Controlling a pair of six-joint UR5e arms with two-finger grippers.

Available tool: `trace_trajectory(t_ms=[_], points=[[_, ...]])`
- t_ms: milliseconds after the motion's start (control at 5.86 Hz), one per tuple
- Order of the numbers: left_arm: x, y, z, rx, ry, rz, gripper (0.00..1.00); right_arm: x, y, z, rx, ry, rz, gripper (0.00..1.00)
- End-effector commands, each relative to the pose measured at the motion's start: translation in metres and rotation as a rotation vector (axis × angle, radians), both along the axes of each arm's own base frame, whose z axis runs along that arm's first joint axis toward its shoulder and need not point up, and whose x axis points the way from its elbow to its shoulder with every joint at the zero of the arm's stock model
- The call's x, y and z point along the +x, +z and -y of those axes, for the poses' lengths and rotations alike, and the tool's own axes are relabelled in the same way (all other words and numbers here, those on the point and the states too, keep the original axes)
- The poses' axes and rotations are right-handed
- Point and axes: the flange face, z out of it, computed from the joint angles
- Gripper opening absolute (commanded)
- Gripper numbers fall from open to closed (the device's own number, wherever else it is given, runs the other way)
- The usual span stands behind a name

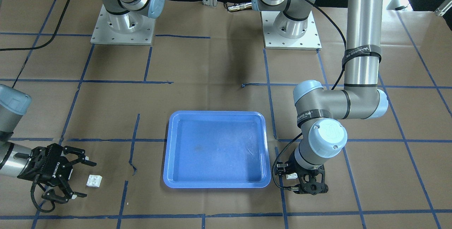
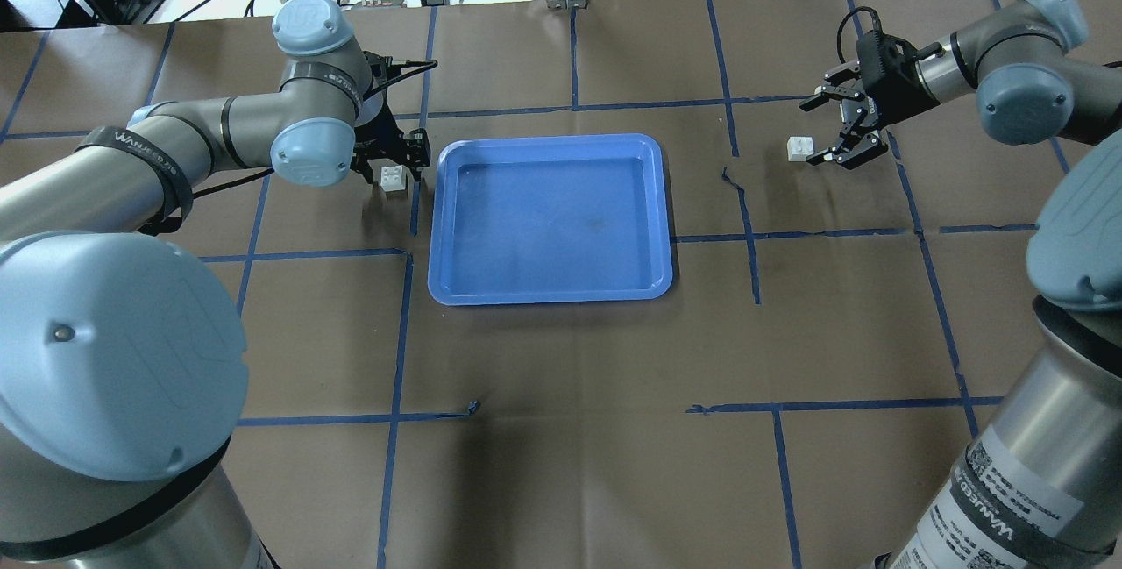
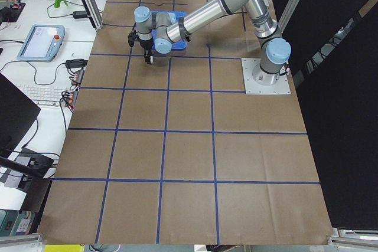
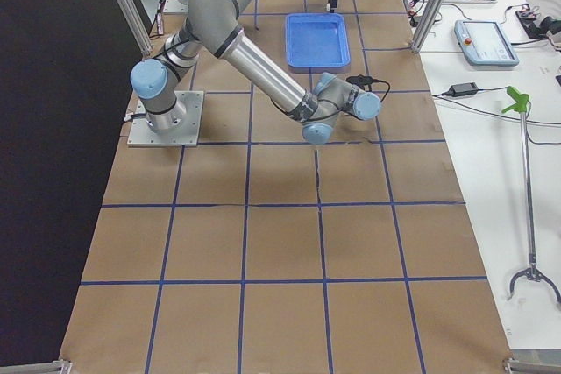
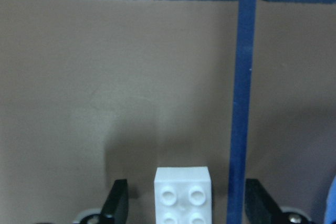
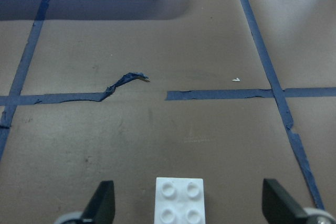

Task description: Assemble white blocks and place on blue tray

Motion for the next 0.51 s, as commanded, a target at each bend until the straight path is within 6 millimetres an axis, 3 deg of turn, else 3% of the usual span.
trace_trajectory(t_ms=[0,171,341], points=[[0.001,0.001,0.000,0.001,-0.002,0.000,0.13,0.000,-0.006,-0.001,0.012,0.006,-0.004,0.98],[0.007,0.007,-0.001,0.002,-0.005,0.004,0.02,0.000,-0.019,-0.001,0.028,0.006,0.003,0.96],[0.004,0.033,-0.006,-0.012,-0.143,0.006,0.02,-0.001,-0.019,0.001,0.029,0.004,-0.001,0.90]])
